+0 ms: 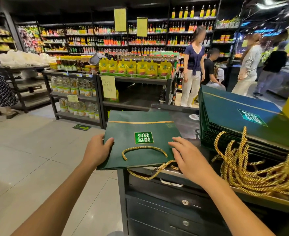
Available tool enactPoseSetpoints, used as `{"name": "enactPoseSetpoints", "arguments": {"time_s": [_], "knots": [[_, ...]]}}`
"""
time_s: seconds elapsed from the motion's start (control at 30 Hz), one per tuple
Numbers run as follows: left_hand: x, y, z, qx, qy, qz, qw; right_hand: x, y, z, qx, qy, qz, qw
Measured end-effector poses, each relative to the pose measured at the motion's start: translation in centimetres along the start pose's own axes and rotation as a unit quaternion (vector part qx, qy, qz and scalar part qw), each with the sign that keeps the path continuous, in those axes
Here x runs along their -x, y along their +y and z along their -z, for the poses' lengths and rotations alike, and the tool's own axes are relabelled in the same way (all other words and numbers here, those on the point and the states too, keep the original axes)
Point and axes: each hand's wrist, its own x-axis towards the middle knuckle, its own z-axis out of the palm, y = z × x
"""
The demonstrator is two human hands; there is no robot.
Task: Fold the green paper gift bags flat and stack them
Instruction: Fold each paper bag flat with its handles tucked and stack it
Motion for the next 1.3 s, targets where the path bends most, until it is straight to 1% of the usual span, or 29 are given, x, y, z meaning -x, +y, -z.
{"name": "enactPoseSetpoints", "arguments": {"time_s": [0.1, 0.2, 0.27, 0.3, 0.37, 0.43, 0.47, 0.57, 0.6, 0.67, 0.77, 0.93, 1.03, 1.17, 1.23, 1.3], "knots": [[-0.4, 0.2, -0.4, -0.064, -0.01, -0.001, 0.998, -0.1, 0.2, 0.1, -0.029, -0.071, -0.046, 0.996], [-0.5, 0.5, -0.3, -0.193, -0.028, 0.002, 0.981, -0.2, 0.4, 0.1, -0.042, -0.09, -0.064, 0.993], [-0.5, 0.9, 0.0, -0.291, -0.008, -0.038, 0.956, -0.2, 0.4, 0.1, -0.042, -0.09, -0.066, 0.993], [-0.5, 1.3, 0.0, -0.307, 0.007, -0.071, 0.949, -0.2, 0.4, 0.1, -0.042, -0.092, -0.067, 0.993], [-0.3, 2.9, -0.2, -0.249, -0.002, -0.137, 0.959, -0.1, 0.4, 0.2, -0.046, -0.097, -0.071, 0.992], [0.3, 4.8, -0.9, -0.162, -0.055, -0.205, 0.964, 0.0, 0.3, 0.4, -0.054, -0.097, -0.074, 0.991], [0.8, 5.9, -1.3, -0.137, -0.099, -0.238, 0.956, 0.0, 0.3, 0.5, -0.057, -0.097, -0.074, 0.991], [2.2, 8.4, -3.0, -0.109, -0.232, -0.317, 0.913, 0.1, 0.3, 0.6, -0.063, -0.097, -0.073, 0.991], [2.5, 9.0, -3.6, -0.108, -0.263, -0.333, 0.899, 0.1, 0.4, 0.7, -0.063, -0.099, -0.072, 0.991], [2.6, 9.6, -4.6, -0.114, -0.298, -0.356, 0.878, 0.2, 0.3, 0.8, -0.063, -0.101, -0.069, 0.991], [2.5, 10.0, -5.2, -0.121, -0.301, -0.369, 0.871, 0.1, 0.3, 0.6, -0.054, -0.102, -0.06, 0.992], [2.9, 10.2, -5.2, -0.121, -0.268, -0.356, 0.887, -0.1, 0.4, 0.2, -0.021, -0.127, -0.041, 0.991], [3.1, 9.8, -5.2, -0.042, -0.247, -0.347, 0.904, -0.1, 0.5, 0.2, -0.016, -0.134, -0.04, 0.99], [2.7, 9.5, -4.7, 0.108, -0.228, -0.274, 0.928, -0.2, 0.7, 0.0, -0.019, -0.135, -0.039, 0.99], [2.5, 9.3, -4.6, 0.145, -0.217, -0.263, 0.929, -0.2, 0.7, 0.0, -0.023, -0.135, -0.043, 0.99], [2.5, 9.1, -4.8, 0.156, -0.217, -0.258, 0.928, -0.2, 0.7, 0.0, -0.022, -0.135, -0.044, 0.99]]}}
